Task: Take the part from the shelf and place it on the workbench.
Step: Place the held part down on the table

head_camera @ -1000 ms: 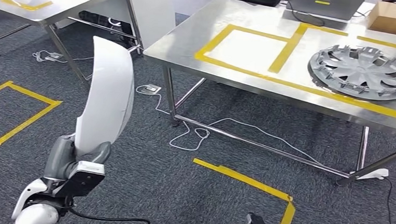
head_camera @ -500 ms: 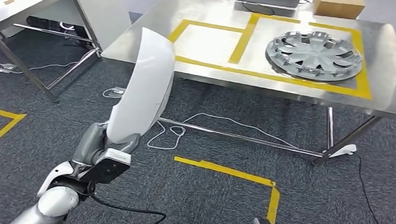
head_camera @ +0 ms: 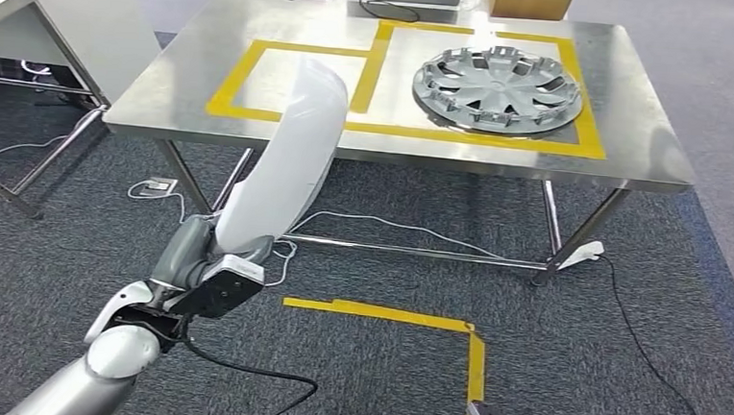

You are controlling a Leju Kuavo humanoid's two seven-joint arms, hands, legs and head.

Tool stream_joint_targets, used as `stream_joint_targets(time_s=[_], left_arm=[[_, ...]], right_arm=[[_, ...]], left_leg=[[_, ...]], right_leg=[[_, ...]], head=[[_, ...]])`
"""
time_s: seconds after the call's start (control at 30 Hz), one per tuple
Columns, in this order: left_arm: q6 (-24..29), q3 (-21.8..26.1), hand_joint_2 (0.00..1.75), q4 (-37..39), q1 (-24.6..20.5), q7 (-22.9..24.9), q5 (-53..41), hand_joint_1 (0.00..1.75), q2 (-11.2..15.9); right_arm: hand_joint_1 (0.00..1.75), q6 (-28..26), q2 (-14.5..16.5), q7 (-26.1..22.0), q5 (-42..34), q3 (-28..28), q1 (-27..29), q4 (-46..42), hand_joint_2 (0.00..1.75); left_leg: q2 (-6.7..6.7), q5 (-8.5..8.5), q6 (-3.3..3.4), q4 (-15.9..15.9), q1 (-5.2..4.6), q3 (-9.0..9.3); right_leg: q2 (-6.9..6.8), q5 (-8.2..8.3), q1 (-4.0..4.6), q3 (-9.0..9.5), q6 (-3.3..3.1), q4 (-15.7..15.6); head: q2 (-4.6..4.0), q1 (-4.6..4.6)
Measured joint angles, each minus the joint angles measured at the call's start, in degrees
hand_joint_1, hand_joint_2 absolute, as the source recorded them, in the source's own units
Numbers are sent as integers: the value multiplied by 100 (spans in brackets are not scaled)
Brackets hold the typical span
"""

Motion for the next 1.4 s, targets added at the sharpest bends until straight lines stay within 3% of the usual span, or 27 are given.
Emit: stream_joint_targets(time_s=[0.03,0.17,0.2,0.47,0.6,0.7,0.77,0.83,0.9,0.93,0.97,1.03,1.07,1.13,1.2,1.27,1.33,1.4], left_arm=[[-29,6,175,32,-34,44,-75,175,-20],[-190,90,175,173,-163,172,-327,175,-150],[-208,120,175,216,-199,180,-375,175,-185],[-172,267,175,640,-543,171,-406,175,-238],[-113,284,175,774,-615,179,-393,175,-244],[-83,285,175,851,-664,221,-422,175,-253],[-79,285,175,890,-700,244,-445,175,-271],[-75,286,175,927,-733,256,-457,175,-290],[-64,286,175,970,-746,267,-470,175,-301],[-57,287,175,993,-746,274,-476,175,-305],[-49,286,175,1017,-747,279,-481,175,-310],[-32,287,175,1057,-750,285,-484,175,-319],[-20,290,175,1072,-754,286,-485,175,-321],[-2,295,175,1095,-759,296,-489,175,-322],[4,296,175,1114,-770,309,-496,175,-322],[7,297,175,1125,-786,316,-499,175,-323],[9,302,175,1133,-806,320,-499,175,-325],[9,305,175,1152,-817,327,-499,175,-326]], right_arm=[[0,18,-1,1,41,-30,10,-9,0],[0,87,-12,3,189,-157,29,-33,0],[0,106,-13,3,225,-192,29,-40,0],[0,240,-13,3,414,-412,36,-53,0],[0,283,-13,3,470,-480,40,-53,0],[0,310,-13,21,502,-506,40,-57,0],[0,328,-14,100,529,-544,35,-66,0],[0,349,-15,182,554,-577,26,-71,0],[0,366,-15,200,573,-596,32,-71,0],[0,369,-15,200,582,-607,38,-71,0],[0,372,-15,203,590,-617,43,-71,0],[0,376,-15,230,603,-630,45,-71,0],[0,380,-9,253,609,-633,45,-72,0],[0,386,0,293,626,-642,42,-73,0],[0,396,2,327,642,-660,41,-74,0],[0,404,2,374,654,-690,38,-78,0],[0,406,-3,402,658,-718,29,-82,0],[0,413,-7,405,660,-729,25,-82,0]], left_leg=[[-7,-17,2,-68,-4,19],[-16,-7,-13,-121,-14,25],[-16,-6,-10,-121,-16,26],[-16,-1,36,-119,-33,27],[-16,-3,48,-109,-38,27],[-10,19,145,-166,-44,58],[16,87,197,-324,-14,145],[49,119,210,-418,5,204],[75,103,191,-423,14,208],[86,89,165,-421,25,213],[92,70,128,-415,46,221],[99,4,15,-358,101,239],[98,-46,-53,-299,118,236],[95,-125,-155,-203,127,227],[93,-172,-199,-183,147,251],[97,-281,-218,-46,181,241],[99,-524,-195,522,170,-29],[98,-745,-134,1304,124,-514]], right_leg=[[8,-3,6,-19,20,9],[-11,20,-1,-13,-64,-27],[-12,22,-3,-4,-55,-40],[-15,52,-23,18,67,-92],[-14,58,-30,18,86,-102],[-15,79,-47,25,162,-144],[-107,5,-43,-37,205,-44],[-229,-258,-72,-316,253,479],[-277,-510,-136,-709,319,1188],[-289,-512,-175,-815,357,1352],[-302,-407,-218,-804,401,1290],[-352,-58,-313,-492,521,646],[-357,41,-337,-312,550,326],[-340,29,-333,-130,477,66],[-299,-42,-290,-103,307,116],[-279,-103,-257,-46,195,138],[-274,-157,-221,28,101,137],[-270,-217,-169,93,33,137]], head=[[1,-1],[1,12],[1,11],[1,10],[1,9],[1,4],[0,14],[0,31],[1,32],[1,32],[1,31],[1,34],[1,49],[1,52],[1,31],[1,7],[1,-16],[1,-25]])
